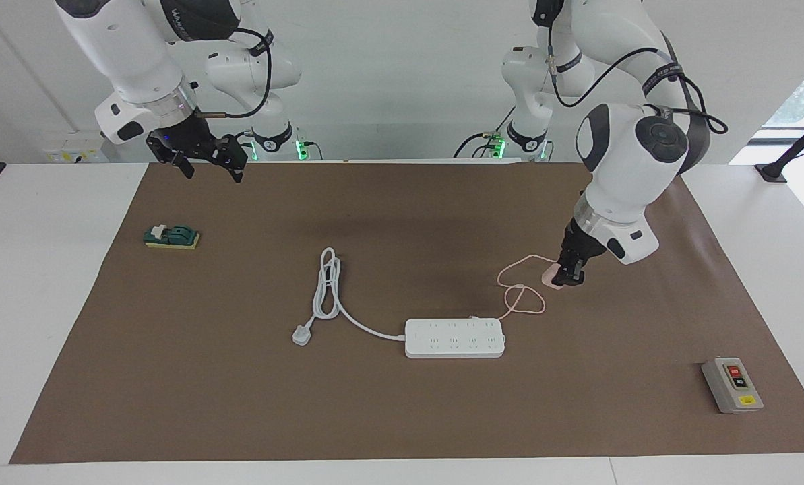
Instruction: Plug charger into power strip
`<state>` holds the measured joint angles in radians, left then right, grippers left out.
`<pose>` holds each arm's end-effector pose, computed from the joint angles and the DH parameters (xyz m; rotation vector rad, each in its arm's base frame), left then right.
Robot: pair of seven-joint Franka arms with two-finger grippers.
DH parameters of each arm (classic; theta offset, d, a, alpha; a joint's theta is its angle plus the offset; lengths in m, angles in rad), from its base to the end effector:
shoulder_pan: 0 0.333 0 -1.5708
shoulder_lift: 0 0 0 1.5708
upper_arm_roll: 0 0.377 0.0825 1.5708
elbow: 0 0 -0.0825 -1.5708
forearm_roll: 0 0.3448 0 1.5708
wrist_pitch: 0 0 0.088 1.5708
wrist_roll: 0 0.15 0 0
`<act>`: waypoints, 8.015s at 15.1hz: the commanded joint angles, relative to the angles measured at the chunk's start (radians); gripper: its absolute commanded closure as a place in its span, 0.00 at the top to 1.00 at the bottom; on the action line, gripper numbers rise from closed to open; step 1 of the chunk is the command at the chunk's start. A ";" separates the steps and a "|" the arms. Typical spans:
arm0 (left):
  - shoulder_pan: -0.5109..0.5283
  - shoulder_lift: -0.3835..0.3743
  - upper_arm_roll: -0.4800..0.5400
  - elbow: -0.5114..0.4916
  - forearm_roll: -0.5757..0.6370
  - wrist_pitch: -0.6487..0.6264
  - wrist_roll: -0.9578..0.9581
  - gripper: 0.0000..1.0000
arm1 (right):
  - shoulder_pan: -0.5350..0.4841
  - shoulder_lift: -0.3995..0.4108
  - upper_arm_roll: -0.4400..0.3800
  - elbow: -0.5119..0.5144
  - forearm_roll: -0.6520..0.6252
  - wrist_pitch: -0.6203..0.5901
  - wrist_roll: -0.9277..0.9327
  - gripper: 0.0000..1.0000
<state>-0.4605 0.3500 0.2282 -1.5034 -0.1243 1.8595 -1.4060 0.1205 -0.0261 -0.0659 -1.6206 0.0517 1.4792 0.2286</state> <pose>0.6225 -0.1845 0.4971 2.5648 1.7439 -0.0310 0.4883 0.0343 0.6274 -3.0878 0.2664 0.1889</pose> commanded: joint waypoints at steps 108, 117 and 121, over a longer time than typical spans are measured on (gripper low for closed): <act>-0.204 0.230 0.010 -0.038 0.115 0.230 -0.433 0.00 | -0.012 -0.011 0.006 -0.001 -0.013 -0.016 -0.022 1.00; -0.205 0.301 0.011 0.032 0.130 0.173 -0.433 0.00 | -0.012 -0.009 0.006 -0.001 -0.013 -0.016 -0.022 1.00; -0.193 0.342 0.010 0.100 0.127 0.144 -0.433 0.00 | -0.012 -0.011 0.006 -0.001 -0.013 -0.016 -0.022 1.00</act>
<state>-0.6473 0.6151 0.2399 -1.4253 0.0094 2.0171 -1.8419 0.1205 -0.0263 -0.0659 -1.6206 0.0517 1.4792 0.2286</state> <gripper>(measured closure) 0.687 0.000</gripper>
